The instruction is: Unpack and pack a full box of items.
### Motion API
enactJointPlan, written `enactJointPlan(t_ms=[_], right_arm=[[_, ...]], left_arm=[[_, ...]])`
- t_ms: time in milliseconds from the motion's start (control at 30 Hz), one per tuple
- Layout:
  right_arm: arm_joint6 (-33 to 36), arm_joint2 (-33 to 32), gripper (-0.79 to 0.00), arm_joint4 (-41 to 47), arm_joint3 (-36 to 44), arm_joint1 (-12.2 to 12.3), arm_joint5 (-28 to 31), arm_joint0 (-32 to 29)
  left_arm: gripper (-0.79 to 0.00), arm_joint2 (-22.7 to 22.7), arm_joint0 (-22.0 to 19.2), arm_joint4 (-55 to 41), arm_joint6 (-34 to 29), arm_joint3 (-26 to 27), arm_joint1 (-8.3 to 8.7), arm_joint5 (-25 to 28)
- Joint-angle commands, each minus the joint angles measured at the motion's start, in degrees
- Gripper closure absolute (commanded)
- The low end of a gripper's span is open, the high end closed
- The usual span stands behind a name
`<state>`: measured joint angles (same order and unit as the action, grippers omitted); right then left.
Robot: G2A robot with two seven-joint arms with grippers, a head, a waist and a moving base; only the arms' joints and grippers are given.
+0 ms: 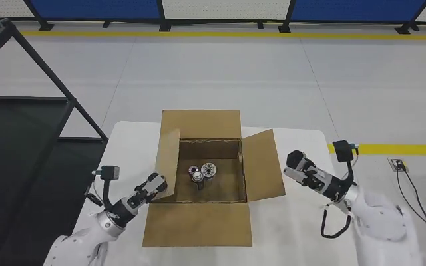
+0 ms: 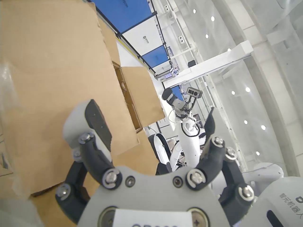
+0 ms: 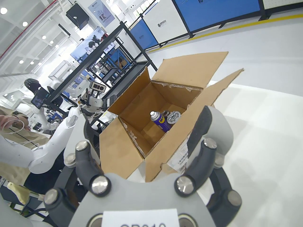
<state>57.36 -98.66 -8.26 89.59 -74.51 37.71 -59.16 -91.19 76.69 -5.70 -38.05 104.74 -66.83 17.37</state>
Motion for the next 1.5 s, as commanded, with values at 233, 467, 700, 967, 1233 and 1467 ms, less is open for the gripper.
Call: enactJointPlan(t_ms=[233,467,700,967,1233,1467], right_arm=[[3.2,3.4,-0.785,1.5,-7.2,1.3,0.3,5.0],[6.9,7.2,-0.785,3.9,-8.3,2.1,2.3,7.8],[7.2,13.4,-0.785,5.5,-6.2,2.8,2.0,10.3],[7.8,23.3,-0.785,5.6,-7.7,2.8,1.4,16.3],[5.9,33.9,-0.785,5.5,-16.6,1.1,0.7,24.1],[5.2,34.5,-0.785,5.1,-17.6,0.9,-0.1,24.7]], left_arm=[[-0.785,3.2,-2.4,2.1,1.1,-2.6,-0.02,-1.0],[-0.785,4.3,-3.1,2.5,1.8,-3.5,0.06,-1.1],[-0.785,4.4,-3.4,2.5,2.2,-4.3,0.20,-1.1],[-0.785,5.0,-3.7,2.3,2.5,-5.2,0.33,-1.0],[-0.785,5.9,-3.9,2.0,4.5,-5.2,0.25,-0.8],[-0.785,5.9,-3.9,2.0,4.5,-5.2,0.25,-0.8]])
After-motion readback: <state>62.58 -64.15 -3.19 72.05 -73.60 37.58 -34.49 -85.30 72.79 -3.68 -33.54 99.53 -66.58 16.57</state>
